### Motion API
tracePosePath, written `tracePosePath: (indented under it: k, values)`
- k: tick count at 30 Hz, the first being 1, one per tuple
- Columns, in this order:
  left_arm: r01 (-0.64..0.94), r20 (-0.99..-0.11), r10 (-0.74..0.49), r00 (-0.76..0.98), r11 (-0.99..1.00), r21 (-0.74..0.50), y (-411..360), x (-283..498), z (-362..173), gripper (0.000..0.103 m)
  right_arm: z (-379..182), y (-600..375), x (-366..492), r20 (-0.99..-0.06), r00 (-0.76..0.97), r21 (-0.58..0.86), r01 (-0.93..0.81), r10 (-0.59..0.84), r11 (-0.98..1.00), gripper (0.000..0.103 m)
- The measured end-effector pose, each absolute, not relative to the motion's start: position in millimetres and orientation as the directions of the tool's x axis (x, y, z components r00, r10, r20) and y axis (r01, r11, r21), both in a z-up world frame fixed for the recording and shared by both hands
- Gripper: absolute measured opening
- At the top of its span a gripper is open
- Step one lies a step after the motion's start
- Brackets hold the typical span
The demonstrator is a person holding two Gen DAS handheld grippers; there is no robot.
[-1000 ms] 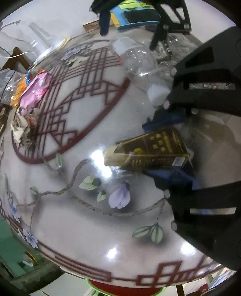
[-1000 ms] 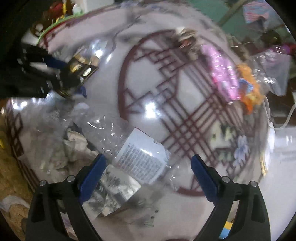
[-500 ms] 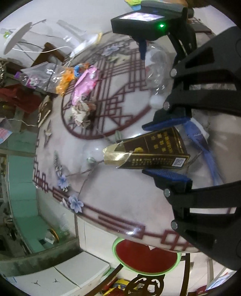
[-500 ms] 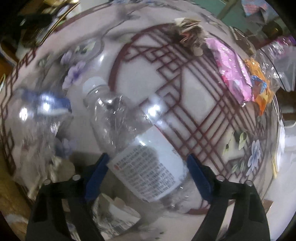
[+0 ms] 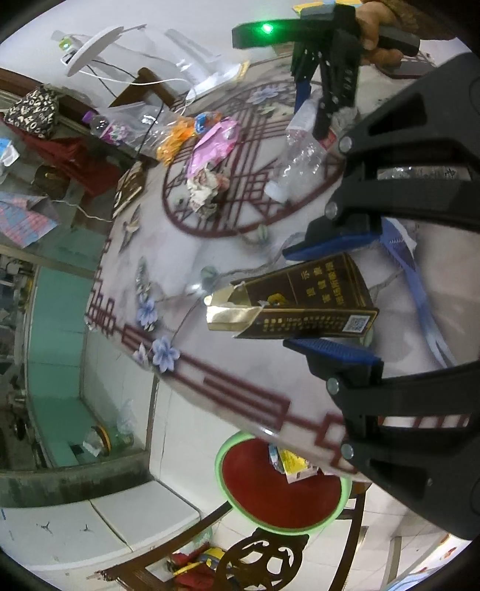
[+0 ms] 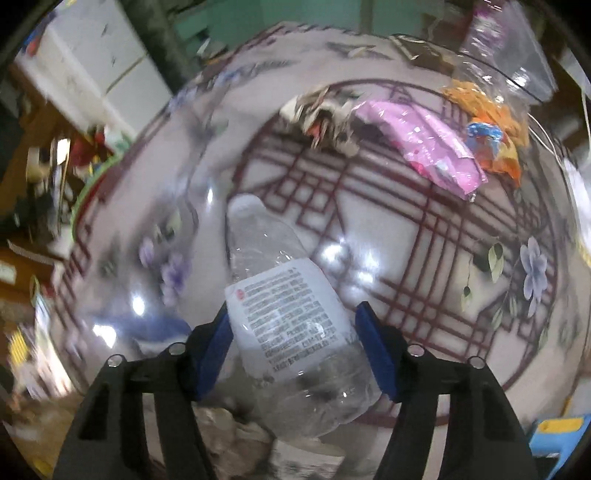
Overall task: Collect trash
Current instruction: 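Carry the cigarette box and plastic bottle over the red bucket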
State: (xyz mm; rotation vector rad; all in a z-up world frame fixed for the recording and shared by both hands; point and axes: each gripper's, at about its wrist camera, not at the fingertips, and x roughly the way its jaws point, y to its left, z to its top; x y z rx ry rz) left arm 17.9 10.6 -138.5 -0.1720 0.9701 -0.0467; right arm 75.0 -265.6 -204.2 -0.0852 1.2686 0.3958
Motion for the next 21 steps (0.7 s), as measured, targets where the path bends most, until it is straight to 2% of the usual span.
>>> tracePosePath:
  k: [2, 21]
  values:
    - [-0.036, -0.813, -0.113, 0.572, 0.986, -0.163, 14, 17, -136, 0.040, -195, -264, 76, -0.933, 0.263, 0.161, -0.308, 0.247, 0.938, 0.055]
    - [0.046, -0.774, -0.155, 0.614, 0.986, -0.161, 66, 17, -118, 0.040, -172, -230, 52, -0.898, 0.359, 0.233, -0.099, 0.254, 0.967, 0.048]
